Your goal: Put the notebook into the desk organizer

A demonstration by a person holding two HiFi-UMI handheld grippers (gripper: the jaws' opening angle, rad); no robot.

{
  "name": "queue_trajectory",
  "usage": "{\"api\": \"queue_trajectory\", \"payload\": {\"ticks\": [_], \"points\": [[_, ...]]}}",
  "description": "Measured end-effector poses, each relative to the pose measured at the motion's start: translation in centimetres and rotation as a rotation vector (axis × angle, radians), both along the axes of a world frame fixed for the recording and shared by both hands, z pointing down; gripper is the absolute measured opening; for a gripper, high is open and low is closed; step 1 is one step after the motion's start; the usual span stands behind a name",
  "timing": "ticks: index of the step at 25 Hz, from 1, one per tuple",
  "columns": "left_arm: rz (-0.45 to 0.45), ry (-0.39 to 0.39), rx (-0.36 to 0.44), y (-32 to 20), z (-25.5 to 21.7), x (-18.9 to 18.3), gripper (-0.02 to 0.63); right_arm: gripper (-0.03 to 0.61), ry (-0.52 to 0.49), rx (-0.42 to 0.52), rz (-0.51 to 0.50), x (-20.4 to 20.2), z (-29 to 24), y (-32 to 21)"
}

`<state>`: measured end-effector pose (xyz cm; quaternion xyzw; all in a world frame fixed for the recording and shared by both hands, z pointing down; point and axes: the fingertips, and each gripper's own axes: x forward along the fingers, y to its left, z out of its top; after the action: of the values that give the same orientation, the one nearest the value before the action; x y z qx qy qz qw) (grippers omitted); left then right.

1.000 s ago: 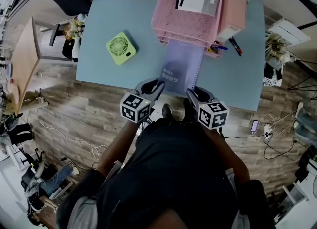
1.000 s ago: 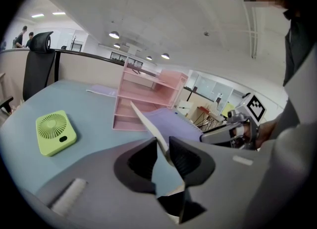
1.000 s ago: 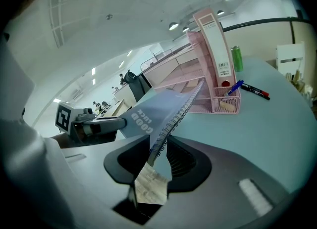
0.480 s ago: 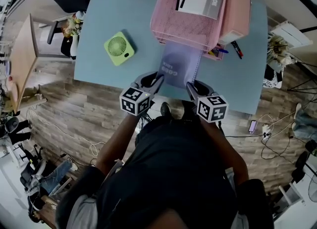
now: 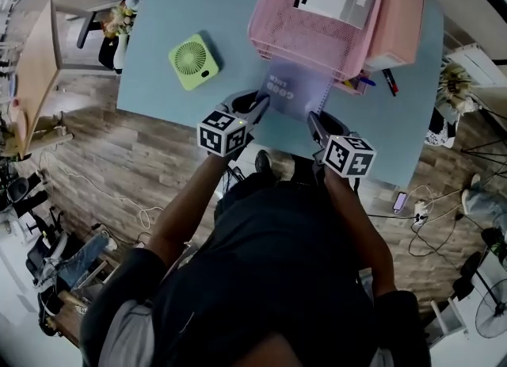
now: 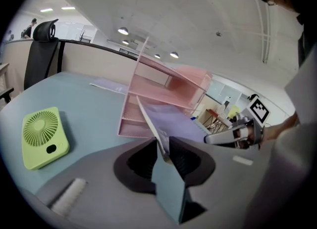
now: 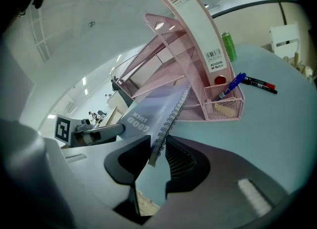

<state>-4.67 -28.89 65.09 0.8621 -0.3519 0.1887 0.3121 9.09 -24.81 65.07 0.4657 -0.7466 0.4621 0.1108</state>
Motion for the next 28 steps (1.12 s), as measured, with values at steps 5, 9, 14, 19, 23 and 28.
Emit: {"api": "queue_trajectory", "payload": {"ticks": [5, 9, 14, 19, 23, 28], "points": [[0.001, -0.002, -0.02, -1.8, 1.3, 0.5, 0.141, 0.087, -0.024, -0.025, 0.029, 0.9, 1.1, -1.9], [-0.008, 0.004, -0.032, -3.2, 1.9, 0.5, 0.141, 0.083, -0.075, -0.047, 0.063, 1.1, 1.6, -3.2], [-0.036, 0.037, -0.061, -4.9, 2.5, 0.4, 0.141, 0.077, -0.136, -0.074, 0.108, 1.2, 2.0, -4.8], [-0.061, 0.055, -0.094, -6.7, 3.2, 0.3, 0.147, 0.071, -0.219, -0.119, 0.188, 1.5, 2.9, -6.2], [-0.076, 0.055, -0.114, -7.7, 3.6, 0.1, 0.153, 0.067, -0.263, -0.144, 0.23, 1.5, 3.2, -7.0], [-0.112, 0.089, -0.152, -8.7, 4.1, 0.2, 0.16, 0.066, -0.278, -0.151, 0.26, 1.7, 3.4, -7.9]]}}
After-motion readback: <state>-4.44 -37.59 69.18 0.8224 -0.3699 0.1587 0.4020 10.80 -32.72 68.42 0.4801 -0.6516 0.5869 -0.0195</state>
